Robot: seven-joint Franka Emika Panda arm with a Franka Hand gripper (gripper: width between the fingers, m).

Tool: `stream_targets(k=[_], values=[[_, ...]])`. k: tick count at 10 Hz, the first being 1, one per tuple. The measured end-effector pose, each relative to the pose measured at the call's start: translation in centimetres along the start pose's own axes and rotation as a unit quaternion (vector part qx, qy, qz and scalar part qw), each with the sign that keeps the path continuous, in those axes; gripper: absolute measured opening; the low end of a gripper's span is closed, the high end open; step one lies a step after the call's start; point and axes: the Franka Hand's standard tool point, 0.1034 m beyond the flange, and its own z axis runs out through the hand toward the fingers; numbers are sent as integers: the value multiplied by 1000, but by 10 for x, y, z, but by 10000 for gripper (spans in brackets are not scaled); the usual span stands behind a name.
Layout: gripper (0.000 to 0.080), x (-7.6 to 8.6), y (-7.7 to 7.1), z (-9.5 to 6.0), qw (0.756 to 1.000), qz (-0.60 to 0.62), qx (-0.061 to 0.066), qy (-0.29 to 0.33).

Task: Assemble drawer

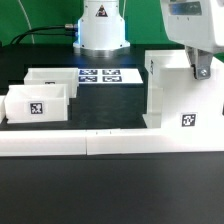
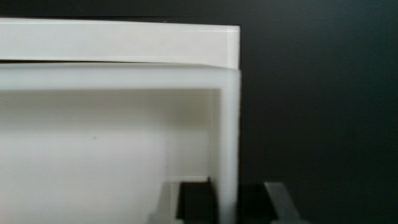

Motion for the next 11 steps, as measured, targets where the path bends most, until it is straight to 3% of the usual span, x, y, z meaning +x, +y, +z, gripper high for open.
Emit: stream_targets(k=[1, 2, 3, 4, 5, 9, 10, 11], values=[[157, 0, 0, 1, 1000, -2, 0, 0], [157, -1, 0, 1, 1000, -4, 0, 0], [293, -1, 1, 1, 1000, -6, -1, 0], [493, -2, 1, 1, 1000, -9, -1, 0], [598, -2, 1, 1, 1000, -11, -1, 0], [647, -4, 4, -1, 999, -51, -3, -1], [647, -5, 16, -11, 995, -101, -12, -4], [649, -7, 26, -24, 992, -122, -12, -9]])
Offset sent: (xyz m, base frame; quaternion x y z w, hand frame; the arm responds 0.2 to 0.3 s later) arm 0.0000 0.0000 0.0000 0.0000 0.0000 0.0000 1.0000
